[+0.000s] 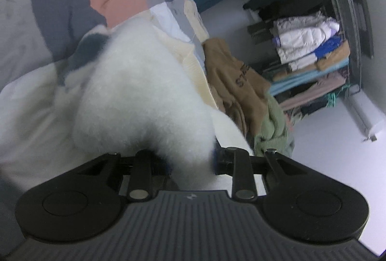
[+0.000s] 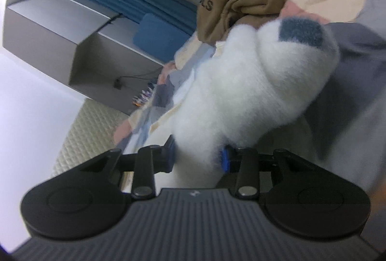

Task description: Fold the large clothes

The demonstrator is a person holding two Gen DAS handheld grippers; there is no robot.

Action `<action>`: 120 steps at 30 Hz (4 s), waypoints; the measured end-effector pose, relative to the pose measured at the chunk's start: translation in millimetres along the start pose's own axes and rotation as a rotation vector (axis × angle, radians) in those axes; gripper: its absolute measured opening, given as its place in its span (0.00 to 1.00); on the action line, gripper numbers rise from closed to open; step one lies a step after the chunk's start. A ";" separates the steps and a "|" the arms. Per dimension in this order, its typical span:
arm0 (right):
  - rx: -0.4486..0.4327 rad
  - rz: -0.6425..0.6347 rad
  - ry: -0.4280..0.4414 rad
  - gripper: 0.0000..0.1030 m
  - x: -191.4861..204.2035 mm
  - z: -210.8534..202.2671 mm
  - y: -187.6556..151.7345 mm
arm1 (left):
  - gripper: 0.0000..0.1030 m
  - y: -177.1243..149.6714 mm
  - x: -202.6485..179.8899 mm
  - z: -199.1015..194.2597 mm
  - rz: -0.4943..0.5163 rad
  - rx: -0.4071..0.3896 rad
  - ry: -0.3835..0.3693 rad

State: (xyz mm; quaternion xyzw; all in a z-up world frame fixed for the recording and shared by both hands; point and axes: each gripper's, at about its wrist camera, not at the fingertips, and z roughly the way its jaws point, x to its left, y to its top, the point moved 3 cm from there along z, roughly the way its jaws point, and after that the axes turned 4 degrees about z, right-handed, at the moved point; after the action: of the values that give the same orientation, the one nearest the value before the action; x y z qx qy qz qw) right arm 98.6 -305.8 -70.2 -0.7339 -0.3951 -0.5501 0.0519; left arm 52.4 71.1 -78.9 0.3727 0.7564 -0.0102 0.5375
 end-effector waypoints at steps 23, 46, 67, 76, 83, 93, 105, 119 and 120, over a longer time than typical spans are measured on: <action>-0.033 -0.113 -0.003 0.52 37.9 -8.6 21.8 | 0.69 30.4 -34.4 9.8 0.046 -0.035 -0.082; 0.083 -0.446 -0.289 0.54 35.3 152.2 75.7 | 0.70 82.4 -59.7 195.0 0.610 0.021 0.165; 0.140 -0.579 -0.314 0.67 43.0 164.1 85.6 | 0.76 78.2 -59.0 212.3 0.703 0.014 0.250; 0.117 -0.627 -0.330 0.81 73.7 93.1 58.1 | 0.81 46.8 -56.1 143.3 0.687 0.010 0.266; 0.140 -0.736 -0.408 0.81 120.3 32.0 25.3 | 0.82 25.4 -39.6 124.4 0.570 0.094 0.229; 0.273 -0.786 -0.413 0.81 145.9 9.9 -6.1 | 0.83 22.2 -11.7 135.7 0.350 0.144 0.174; 0.283 -0.737 -0.470 0.81 131.5 25.0 -2.7 | 0.83 32.8 11.4 137.4 0.233 0.145 0.184; 0.197 -0.734 -0.426 0.81 156.2 25.5 4.2 | 0.83 42.4 28.5 124.8 0.121 0.068 0.214; 0.204 -0.735 -0.428 0.81 156.4 27.4 3.7 | 0.83 44.8 32.7 122.3 0.094 0.063 0.209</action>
State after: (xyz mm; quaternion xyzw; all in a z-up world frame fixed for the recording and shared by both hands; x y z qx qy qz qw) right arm 134.8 -212.5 53.2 -0.6331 -0.6841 -0.3258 -0.1581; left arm 171.9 70.6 -140.1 0.4236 0.7893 0.0303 0.4434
